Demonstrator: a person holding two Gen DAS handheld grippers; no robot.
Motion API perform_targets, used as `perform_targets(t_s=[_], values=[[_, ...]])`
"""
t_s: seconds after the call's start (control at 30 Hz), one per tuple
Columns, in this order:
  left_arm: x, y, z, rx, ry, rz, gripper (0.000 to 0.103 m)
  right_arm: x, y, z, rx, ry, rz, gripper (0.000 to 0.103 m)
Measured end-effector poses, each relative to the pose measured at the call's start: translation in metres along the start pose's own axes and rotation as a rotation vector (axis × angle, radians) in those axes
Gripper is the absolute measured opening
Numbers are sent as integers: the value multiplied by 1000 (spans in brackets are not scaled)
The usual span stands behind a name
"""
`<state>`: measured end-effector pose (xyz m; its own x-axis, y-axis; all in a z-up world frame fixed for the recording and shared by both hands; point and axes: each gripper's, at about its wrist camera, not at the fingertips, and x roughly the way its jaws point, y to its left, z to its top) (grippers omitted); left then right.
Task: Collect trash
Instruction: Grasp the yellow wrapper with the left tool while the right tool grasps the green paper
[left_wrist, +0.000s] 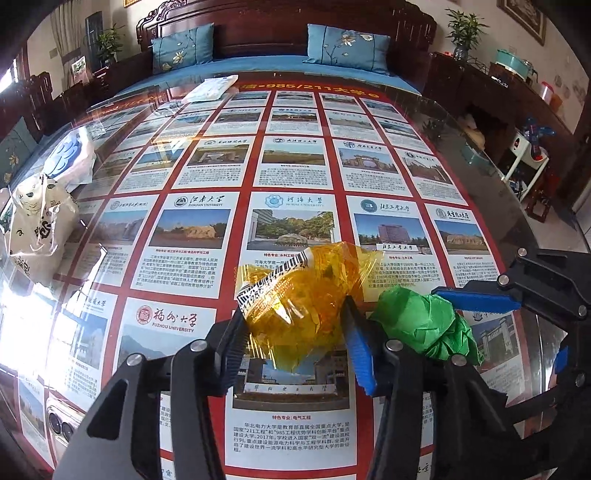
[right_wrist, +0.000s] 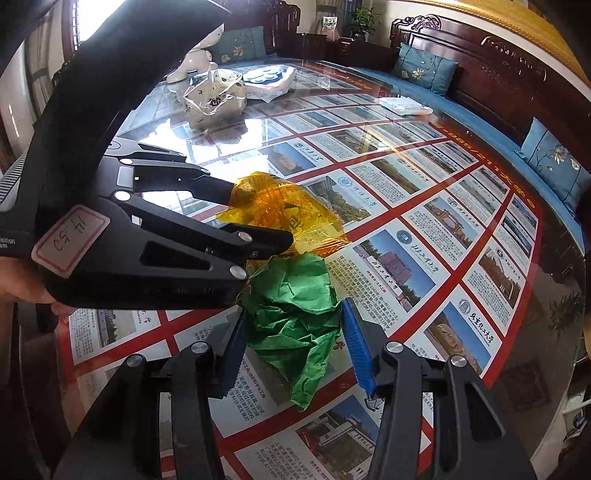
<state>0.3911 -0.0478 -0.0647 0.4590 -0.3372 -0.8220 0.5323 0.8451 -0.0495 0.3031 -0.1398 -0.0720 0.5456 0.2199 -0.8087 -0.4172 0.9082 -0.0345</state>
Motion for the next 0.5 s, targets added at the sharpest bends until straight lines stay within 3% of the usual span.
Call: perform_targets(t_s=[0.23, 0.5], values=[[-4, 3, -5, -32, -31, 14, 38, -6, -3, -5, 12, -12, 0, 49], [-34, -12, -25, -15, -113, -5, 37, -24, -9, -16, 29, -47, -16, 48]])
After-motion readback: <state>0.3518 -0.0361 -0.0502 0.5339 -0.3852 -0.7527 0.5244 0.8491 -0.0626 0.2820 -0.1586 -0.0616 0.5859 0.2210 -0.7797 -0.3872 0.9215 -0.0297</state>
